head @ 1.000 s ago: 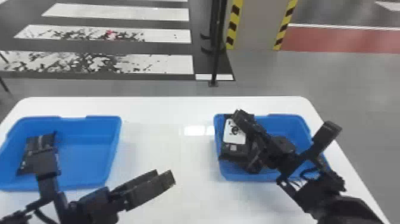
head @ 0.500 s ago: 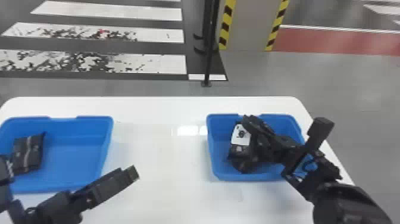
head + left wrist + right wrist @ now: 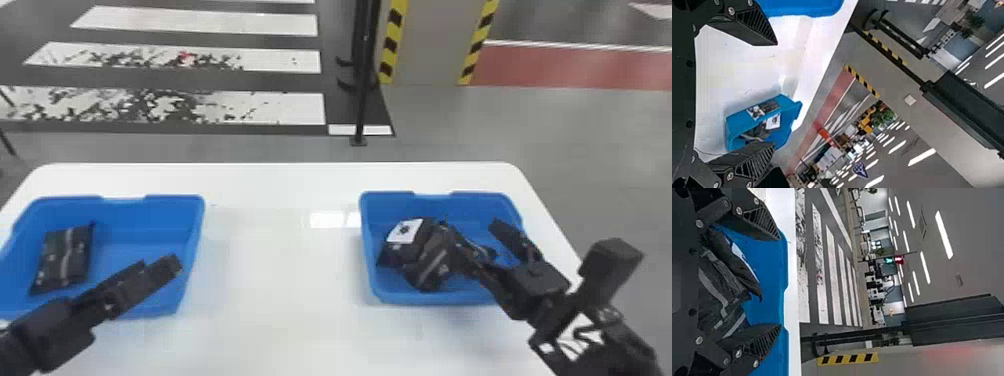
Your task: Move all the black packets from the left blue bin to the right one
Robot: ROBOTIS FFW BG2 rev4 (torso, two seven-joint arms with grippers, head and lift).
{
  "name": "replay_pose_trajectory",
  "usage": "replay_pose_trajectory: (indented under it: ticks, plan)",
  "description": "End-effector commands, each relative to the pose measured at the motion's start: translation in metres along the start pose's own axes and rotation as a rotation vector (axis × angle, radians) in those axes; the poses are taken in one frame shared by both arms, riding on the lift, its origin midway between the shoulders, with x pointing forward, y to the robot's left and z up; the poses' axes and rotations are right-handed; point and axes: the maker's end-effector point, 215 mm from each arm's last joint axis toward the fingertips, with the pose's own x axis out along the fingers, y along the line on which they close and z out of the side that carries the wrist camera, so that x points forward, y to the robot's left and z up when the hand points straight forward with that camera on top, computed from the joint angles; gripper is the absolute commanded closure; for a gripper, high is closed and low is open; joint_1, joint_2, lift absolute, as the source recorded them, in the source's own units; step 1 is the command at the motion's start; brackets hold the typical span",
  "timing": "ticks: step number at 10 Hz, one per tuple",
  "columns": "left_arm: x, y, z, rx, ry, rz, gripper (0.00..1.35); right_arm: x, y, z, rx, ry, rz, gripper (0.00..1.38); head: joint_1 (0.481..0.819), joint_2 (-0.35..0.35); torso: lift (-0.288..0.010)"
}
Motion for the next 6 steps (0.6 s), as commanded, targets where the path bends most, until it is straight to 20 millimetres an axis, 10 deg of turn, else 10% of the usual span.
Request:
replay_pose_trajectory:
  ticks: [1,6]
  plan:
    - [-0.011,0.023,0.023,0.046,-0.020,0.071,0.15,-0.032,0.024,0.008,-0.028,-0.024,-0.011,0.18,0.695,-0.041,-0.154]
    - [-0.061,0.143,0.063,0.102,-0.014,0.464,0.15,-0.088,0.111,0.008,0.083,-0.017,0.075,0.18,0.695,0.226,-0.154]
